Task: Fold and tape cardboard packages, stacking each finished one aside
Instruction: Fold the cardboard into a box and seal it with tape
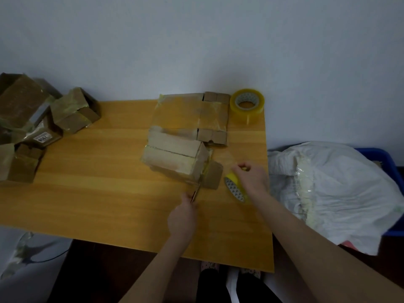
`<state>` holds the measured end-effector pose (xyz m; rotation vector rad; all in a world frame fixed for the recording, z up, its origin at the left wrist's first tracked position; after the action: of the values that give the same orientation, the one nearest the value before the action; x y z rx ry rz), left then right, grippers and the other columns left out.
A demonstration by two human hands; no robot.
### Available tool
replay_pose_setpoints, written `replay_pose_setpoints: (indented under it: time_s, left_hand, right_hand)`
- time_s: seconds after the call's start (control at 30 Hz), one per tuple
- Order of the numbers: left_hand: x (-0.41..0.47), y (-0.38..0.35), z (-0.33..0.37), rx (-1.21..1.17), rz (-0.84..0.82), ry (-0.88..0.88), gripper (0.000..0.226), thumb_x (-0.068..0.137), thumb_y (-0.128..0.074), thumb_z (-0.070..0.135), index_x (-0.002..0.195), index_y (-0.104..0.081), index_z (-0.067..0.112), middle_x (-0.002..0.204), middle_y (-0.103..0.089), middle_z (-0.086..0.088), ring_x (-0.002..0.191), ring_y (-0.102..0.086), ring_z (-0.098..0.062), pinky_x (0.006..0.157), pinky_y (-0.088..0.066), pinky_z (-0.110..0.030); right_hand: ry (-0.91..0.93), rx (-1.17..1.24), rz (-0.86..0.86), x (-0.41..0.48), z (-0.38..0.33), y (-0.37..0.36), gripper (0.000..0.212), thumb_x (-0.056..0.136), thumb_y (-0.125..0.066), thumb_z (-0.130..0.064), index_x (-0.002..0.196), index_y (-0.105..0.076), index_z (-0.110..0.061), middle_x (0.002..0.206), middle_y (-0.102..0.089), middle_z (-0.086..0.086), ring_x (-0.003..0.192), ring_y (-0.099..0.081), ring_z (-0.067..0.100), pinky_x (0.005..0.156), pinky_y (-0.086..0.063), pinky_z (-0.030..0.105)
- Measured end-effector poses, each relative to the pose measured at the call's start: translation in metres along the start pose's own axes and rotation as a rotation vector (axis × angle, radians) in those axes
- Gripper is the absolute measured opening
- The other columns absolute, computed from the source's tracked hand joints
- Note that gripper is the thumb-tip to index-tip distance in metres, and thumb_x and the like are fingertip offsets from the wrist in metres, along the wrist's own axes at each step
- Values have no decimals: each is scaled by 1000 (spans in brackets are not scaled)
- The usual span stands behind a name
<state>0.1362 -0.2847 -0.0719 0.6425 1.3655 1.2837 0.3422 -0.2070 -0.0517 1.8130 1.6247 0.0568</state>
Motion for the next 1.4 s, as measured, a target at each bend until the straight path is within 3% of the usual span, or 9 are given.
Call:
replay_pose_setpoints:
  time_s: [0.27, 0.4, 0.5, 0.7, 0.9, 1.0, 1.13, 1.23, 1.4]
  left_hand:
    - [19, -21, 4, -80, -30, -86, 23, 98, -48, 18, 120, -54, 18, 113, -60, -3, 94, -62, -24, 67, -51, -35]
    - [-2, 23, 33, -321, 309, -392, 15, 90, -62, 10, 103, -69, 13, 97, -66, 2, 81, -64, -14, 63, -52, -23]
    - [-4, 65, 57, -489, 468, -442, 15, 88, -65, 15, 101, -72, 16, 95, -63, 5, 86, -59, -9, 71, -51, -20]
    - [13, 73, 91, -331, 286, -403, 39, 89, -65, 27, 126, -61, 18, 126, -54, -3, 119, -47, -17, 98, -45, -31]
    - [17, 67, 98, -342, 182, -343, 24, 90, -64, 29, 107, -73, 15, 101, -66, 1, 92, -60, -13, 84, -51, -29]
    - [18, 69, 94, -438, 136, -308, 21, 91, -62, 27, 98, -75, 12, 90, -59, 4, 87, -60, -14, 79, -50, -29]
    - [7, 81, 99, -233, 190, -447, 25, 96, -53, 29, 96, -74, 14, 83, -50, 9, 74, -54, -11, 62, -43, -26]
    - [1, 90, 99, -75, 244, -456, 32, 100, -44, 33, 100, -72, 18, 92, -57, 7, 79, -60, -17, 61, -45, -29]
    - [7, 114, 53, -212, 411, -355, 35, 101, -41, 28, 129, -57, 15, 106, -68, -4, 86, -66, -25, 66, -52, -35]
  right_hand:
    - [11, 125, 26, 3, 13, 0, 18, 90, -64, -35, 88, -70, -18, 83, -65, -3, 79, -58, 16, 70, -46, 34]
    - [41, 129, 33, -5, 12, 5, 13, 88, -65, -36, 87, -69, -24, 80, -62, -11, 77, -57, 10, 67, -47, 31]
    - [75, 102, 41, -14, 7, 7, 12, 87, -65, -39, 85, -69, -28, 81, -64, -10, 77, -59, 12, 71, -50, 36]
    - [163, 55, 24, -35, -4, 14, 11, 89, -64, -36, 86, -68, -27, 83, -63, -10, 79, -55, 10, 62, -41, 26]
    - [243, 82, -9, -41, -8, 19, 8, 89, -65, -36, 84, -67, -31, 81, -62, -17, 81, -55, 4, 60, -37, 17]
    - [268, 103, -59, -39, -10, 19, 2, 88, -67, -31, 86, -67, -30, 86, -63, -16, 89, -57, 7, 67, -42, 17]
    - [299, 64, -86, -43, -12, 14, 13, 89, -66, -29, 101, -69, -27, 102, -66, -11, 104, -60, 14, 78, -46, 26]
    - [285, -76, -94, -48, -16, 4, 29, 93, -60, -28, 123, -61, -24, 118, -64, -2, 110, -58, 18, 81, -45, 26]
    - [368, -505, -108, -62, 7, -29, 55, 96, -54, -17, 147, -35, -27, 126, -58, 0, 111, -54, 17, 88, -44, 27]
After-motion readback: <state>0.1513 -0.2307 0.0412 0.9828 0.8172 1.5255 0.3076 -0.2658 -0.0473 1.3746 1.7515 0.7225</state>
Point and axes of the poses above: each hand's wrist, its own x-axis towards the middle knuckle, its own y-axis out of the back of the hand, z = x × y, the point moved 6 cm from there along x, towards the middle knuckle
